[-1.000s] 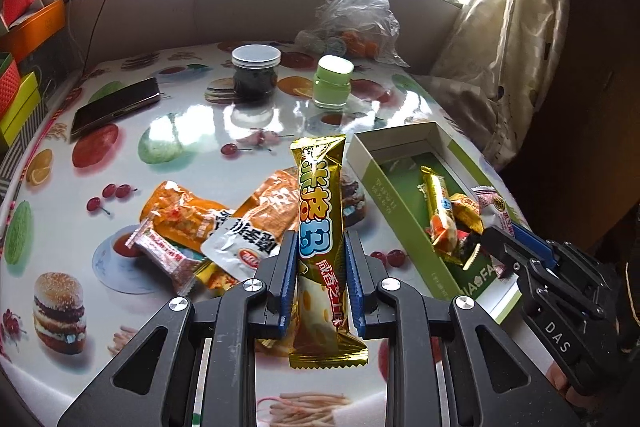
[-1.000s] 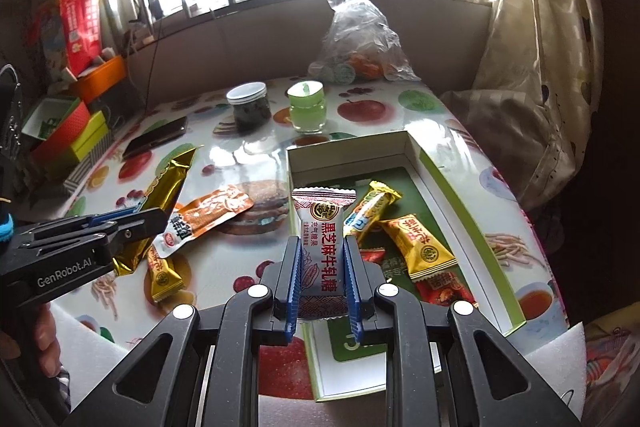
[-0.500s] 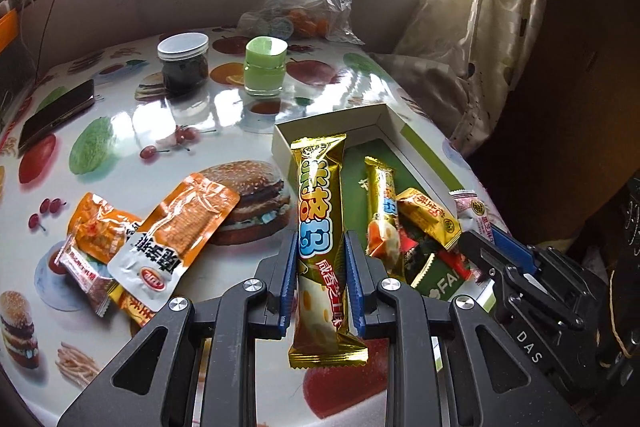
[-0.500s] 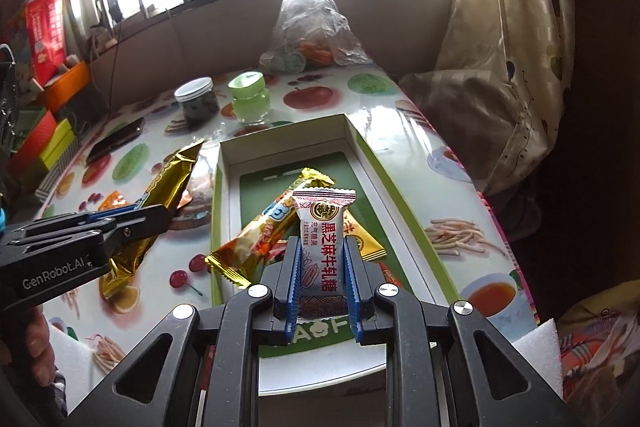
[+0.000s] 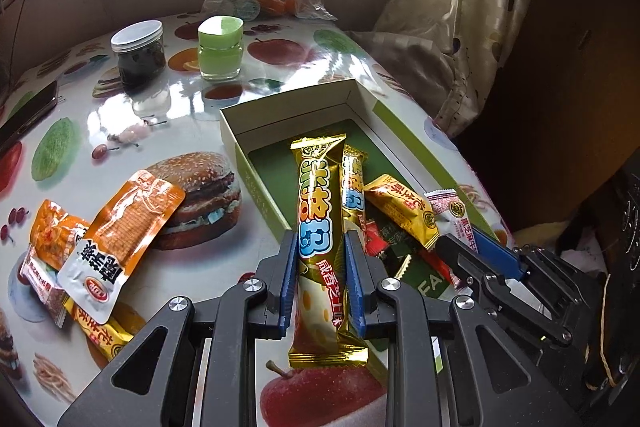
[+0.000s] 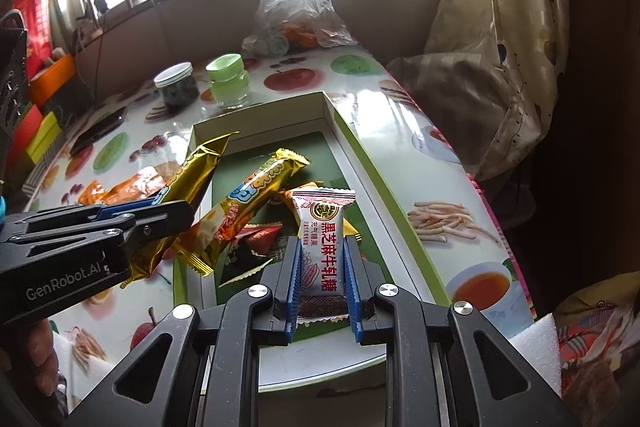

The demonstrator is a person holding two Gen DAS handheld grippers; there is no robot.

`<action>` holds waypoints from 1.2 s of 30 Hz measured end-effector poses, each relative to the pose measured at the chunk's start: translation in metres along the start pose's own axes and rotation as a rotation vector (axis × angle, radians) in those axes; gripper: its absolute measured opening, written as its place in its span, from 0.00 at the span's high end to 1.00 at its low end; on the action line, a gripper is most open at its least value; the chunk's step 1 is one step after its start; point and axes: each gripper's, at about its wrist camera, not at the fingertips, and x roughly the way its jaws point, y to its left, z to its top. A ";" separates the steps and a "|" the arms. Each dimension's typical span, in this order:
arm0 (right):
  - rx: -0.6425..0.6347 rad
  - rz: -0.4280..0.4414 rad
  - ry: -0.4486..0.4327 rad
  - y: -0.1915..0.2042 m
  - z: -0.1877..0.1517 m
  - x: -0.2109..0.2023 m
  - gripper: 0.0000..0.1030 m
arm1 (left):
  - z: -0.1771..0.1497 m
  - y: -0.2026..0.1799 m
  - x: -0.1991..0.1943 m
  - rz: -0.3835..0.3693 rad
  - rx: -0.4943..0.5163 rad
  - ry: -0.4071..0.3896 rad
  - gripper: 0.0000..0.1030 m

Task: Organize snacks
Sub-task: 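Open the left gripper to drop the gold bar into the box while the right gripper releases its packet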

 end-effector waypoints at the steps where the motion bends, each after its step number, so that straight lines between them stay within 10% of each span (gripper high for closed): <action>1: -0.003 -0.003 0.001 0.000 -0.001 0.001 0.81 | 0.000 -0.001 0.002 -0.002 0.000 0.005 0.77; 36: 0.008 -0.043 0.011 -0.015 -0.007 0.011 0.69 | -0.003 -0.019 0.009 -0.025 0.015 0.016 0.62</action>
